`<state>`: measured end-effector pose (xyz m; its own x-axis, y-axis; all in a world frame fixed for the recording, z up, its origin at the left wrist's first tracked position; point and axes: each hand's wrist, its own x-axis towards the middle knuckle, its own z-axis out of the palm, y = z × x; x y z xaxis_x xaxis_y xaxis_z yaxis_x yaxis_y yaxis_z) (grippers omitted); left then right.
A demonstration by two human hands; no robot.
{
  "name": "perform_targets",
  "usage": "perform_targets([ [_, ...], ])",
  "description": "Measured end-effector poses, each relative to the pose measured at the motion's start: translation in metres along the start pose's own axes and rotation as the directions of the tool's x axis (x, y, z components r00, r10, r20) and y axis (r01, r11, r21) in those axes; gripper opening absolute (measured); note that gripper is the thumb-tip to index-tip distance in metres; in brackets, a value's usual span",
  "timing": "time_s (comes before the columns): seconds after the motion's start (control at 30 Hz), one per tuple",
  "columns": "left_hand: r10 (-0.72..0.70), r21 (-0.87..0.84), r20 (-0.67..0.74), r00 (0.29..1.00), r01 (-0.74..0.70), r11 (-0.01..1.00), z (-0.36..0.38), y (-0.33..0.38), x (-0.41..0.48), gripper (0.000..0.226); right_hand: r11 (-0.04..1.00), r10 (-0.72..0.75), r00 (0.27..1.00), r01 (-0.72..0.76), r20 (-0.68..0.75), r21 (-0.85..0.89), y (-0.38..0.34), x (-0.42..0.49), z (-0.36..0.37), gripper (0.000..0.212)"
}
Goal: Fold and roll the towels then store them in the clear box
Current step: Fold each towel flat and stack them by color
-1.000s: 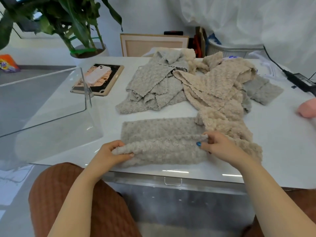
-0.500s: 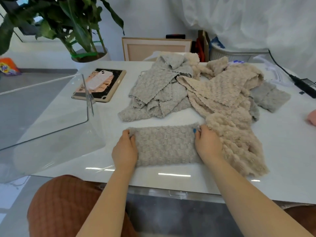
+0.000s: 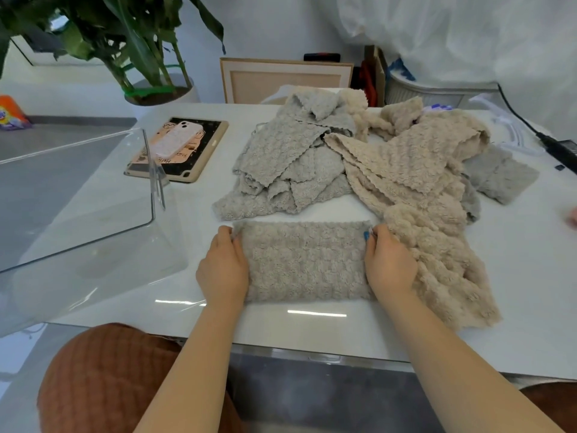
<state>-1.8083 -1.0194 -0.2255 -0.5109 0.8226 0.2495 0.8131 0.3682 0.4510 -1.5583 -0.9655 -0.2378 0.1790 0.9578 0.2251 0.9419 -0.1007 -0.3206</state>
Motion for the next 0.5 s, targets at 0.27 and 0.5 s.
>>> perform_targets([
  [0.27, -0.002, 0.080, 0.070, 0.998, -0.003, 0.997, 0.009, 0.003, -0.006, 0.028, 0.996, -0.015, 1.000, 0.017, 0.023, -0.083, -0.003, -0.003, 0.000, 0.029],
  [0.5, -0.019, 0.123, 0.060, 0.998, 0.011, 0.992, -0.006, -0.006, -0.013, 0.031, 0.996, 0.077, 0.991, -0.080, 0.106, 0.024, 0.000, 0.001, -0.006, 0.024],
])
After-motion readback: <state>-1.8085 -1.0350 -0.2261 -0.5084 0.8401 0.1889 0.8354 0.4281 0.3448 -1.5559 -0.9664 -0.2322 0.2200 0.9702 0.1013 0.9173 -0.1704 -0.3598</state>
